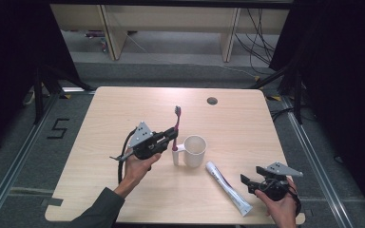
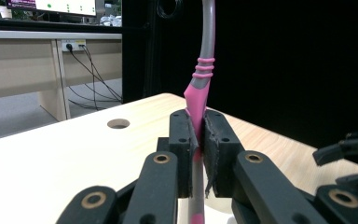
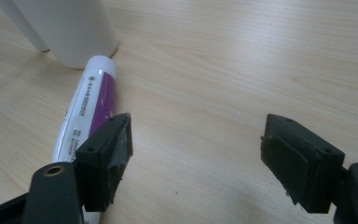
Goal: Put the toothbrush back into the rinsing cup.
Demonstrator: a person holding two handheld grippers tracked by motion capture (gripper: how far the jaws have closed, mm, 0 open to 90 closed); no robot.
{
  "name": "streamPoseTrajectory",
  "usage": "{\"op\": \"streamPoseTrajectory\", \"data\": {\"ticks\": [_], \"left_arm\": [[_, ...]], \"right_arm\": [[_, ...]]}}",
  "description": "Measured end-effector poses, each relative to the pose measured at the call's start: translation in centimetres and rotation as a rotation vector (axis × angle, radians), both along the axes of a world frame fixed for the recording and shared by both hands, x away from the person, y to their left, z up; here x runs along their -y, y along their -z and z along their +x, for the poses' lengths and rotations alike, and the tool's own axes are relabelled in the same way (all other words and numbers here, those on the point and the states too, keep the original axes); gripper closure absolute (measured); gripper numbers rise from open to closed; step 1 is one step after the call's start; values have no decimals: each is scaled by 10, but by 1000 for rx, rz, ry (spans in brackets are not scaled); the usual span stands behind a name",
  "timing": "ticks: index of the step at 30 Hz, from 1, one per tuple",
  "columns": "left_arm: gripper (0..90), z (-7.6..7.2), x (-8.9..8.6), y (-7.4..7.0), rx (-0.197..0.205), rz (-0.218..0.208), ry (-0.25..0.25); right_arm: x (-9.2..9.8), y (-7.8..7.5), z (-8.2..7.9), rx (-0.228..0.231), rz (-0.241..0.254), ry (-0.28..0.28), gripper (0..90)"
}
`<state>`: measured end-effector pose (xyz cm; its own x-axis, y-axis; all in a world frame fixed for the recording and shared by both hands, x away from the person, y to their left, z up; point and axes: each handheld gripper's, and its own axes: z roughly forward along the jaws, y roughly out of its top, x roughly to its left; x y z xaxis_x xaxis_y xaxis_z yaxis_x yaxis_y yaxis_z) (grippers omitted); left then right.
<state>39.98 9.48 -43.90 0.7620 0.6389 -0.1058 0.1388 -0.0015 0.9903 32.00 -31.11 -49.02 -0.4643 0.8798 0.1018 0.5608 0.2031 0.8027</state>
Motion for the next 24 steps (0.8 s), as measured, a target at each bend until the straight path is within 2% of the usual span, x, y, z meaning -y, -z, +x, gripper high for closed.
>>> {"op": "streamPoseTrajectory", "data": {"ticks": [10, 15, 24], "left_arm": [[824, -3, 0, 12, -8, 17, 6], [823, -4, 0, 18, -5, 39, 10], [821, -5, 1, 26, -28, 65, 21]], "right_arm": [[-1, 0, 0, -5, 9, -2, 258], [-1, 0, 0, -2, 10, -5, 258], [-1, 0, 0, -5, 5, -5, 258]]}}
